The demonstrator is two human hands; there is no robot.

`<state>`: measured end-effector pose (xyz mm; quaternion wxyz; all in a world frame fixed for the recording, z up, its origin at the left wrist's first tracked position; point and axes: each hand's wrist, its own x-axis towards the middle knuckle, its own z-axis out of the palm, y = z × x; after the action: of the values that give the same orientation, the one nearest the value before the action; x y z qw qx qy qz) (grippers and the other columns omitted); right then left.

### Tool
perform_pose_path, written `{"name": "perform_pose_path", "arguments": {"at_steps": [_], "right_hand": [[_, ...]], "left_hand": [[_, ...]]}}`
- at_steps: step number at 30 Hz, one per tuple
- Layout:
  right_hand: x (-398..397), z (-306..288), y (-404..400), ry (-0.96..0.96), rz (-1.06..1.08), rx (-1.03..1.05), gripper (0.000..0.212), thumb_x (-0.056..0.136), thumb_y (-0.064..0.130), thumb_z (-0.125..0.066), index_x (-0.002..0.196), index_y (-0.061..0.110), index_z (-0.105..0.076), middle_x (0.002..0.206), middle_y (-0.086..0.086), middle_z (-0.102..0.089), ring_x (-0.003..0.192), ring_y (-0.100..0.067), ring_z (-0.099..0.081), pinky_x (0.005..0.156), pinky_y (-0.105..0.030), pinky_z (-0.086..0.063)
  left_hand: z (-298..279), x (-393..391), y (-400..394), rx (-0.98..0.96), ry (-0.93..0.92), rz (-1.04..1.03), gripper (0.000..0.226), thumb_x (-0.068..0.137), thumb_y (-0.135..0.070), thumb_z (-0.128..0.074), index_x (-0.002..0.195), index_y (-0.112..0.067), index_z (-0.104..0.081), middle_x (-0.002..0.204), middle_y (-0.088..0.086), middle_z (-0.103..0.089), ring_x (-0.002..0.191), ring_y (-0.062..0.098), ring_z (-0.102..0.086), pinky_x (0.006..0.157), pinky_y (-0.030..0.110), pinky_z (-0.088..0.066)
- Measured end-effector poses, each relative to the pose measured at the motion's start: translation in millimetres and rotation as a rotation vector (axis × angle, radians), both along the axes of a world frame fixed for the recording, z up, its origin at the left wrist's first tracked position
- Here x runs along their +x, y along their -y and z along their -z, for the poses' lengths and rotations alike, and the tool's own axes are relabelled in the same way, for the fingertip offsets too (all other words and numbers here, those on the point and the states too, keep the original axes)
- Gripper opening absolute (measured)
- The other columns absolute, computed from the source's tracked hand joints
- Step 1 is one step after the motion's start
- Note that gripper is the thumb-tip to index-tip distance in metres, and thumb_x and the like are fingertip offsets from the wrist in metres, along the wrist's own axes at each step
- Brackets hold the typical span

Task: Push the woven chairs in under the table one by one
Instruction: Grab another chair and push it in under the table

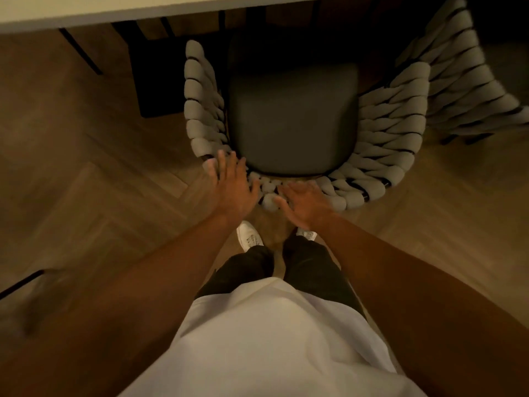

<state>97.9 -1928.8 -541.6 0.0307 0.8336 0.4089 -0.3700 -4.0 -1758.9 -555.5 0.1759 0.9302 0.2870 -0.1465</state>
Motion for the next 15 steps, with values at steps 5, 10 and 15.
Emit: {"name": "perform_pose_path", "arguments": {"at_steps": [5,10,15], "right_hand": [[45,-3,64,0.117,0.203,-0.094,0.065,0.106,0.053,-0.026,0.161,0.019,-0.021,0.170,-0.010,-0.009,0.156,-0.029,-0.003,0.125,-0.052,0.000],[113,-3,118,0.280,0.371,0.004,0.070,0.102,0.041,-0.046,0.161,0.015,-0.019,0.170,-0.014,0.006,0.156,-0.033,0.007,0.126,-0.053,-0.002],[183,6,152,0.262,0.612,0.116,0.088,0.096,0.035,-0.056,0.162,0.010,-0.003,0.169,-0.015,0.011,0.155,-0.034,0.008,0.125,-0.055,-0.005]], "left_hand": [[4,31,58,-0.119,-0.100,0.179,0.063,0.103,-0.056,-0.024,0.148,-0.016,-0.043,0.153,0.007,-0.045,0.145,0.026,-0.034,0.122,0.051,-0.012],[-6,88,117,-0.417,-0.161,0.082,0.067,0.101,-0.063,-0.026,0.149,-0.017,-0.040,0.152,0.009,-0.043,0.137,0.030,-0.043,0.111,0.048,-0.037],[-3,142,172,-0.532,-0.242,0.221,0.084,0.092,-0.076,-0.035,0.158,-0.024,-0.022,0.164,0.003,-0.023,0.146,0.026,-0.030,0.112,0.046,-0.032]]}}
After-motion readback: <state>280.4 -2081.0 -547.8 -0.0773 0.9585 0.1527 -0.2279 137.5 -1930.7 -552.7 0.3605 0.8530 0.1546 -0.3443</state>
